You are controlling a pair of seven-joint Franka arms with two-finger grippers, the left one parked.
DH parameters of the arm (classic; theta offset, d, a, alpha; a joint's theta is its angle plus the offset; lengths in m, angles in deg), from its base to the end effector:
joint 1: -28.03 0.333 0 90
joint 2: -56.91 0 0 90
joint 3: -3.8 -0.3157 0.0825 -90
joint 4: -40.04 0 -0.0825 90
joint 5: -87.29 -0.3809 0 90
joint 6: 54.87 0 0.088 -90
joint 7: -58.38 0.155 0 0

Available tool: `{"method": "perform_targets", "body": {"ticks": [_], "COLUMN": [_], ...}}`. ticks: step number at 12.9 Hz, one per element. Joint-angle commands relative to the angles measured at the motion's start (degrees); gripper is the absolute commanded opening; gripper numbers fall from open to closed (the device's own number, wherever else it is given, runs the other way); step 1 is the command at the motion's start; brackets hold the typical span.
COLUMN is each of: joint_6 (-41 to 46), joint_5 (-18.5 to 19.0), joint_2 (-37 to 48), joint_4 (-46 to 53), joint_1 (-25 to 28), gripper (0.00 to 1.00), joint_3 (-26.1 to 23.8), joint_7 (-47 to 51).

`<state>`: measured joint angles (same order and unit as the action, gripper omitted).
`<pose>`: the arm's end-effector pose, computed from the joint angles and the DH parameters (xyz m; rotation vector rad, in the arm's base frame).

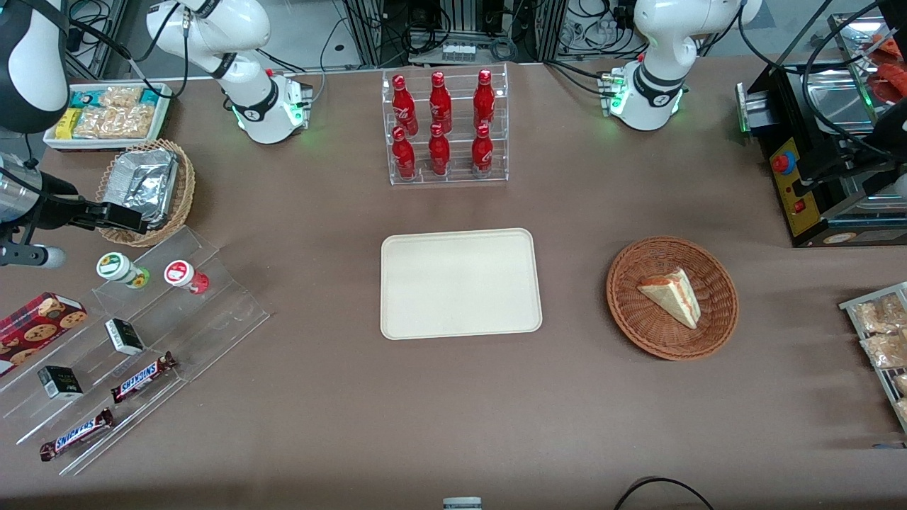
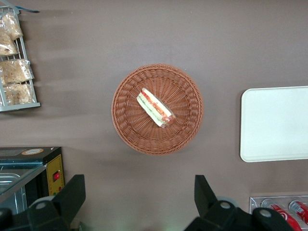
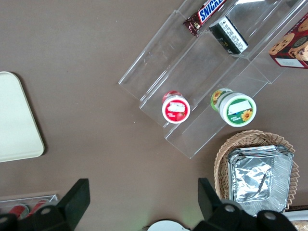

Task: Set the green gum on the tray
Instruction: 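Move the right gripper down over the green-lidded gum tub on the rack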

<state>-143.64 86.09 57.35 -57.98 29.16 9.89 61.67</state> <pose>0.5300 -0.0428 0.5142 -3.1003 0.2253 0.2390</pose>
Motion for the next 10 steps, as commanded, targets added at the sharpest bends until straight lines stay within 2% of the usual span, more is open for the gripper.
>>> {"method": "perform_targets", "body": {"ticks": [1, 2, 4, 6, 9, 10], "joint_6": [1.1, 1.1, 0.4, -1.6, -6.6, -8.2], "joint_5": [2.8, 4.1, 4.1, 3.9, 4.0, 4.0], "joint_2": [-0.6, -0.6, -0.9, -0.6, -0.4, -0.4], "joint_4": [2.1, 2.0, 1.4, -0.5, -3.7, -5.1], "joint_1": [0.9, 1.1, 0.9, 0.5, 0.2, -0.2], "gripper": [1.00, 1.00, 1.00, 1.00, 1.00, 1.00], "joint_3": [0.2, 0.2, 0.2, 0.3, 0.9, 1.5], "joint_7": [0.2, 0.0, -0.2, -7.6, -12.6, -17.8]}}
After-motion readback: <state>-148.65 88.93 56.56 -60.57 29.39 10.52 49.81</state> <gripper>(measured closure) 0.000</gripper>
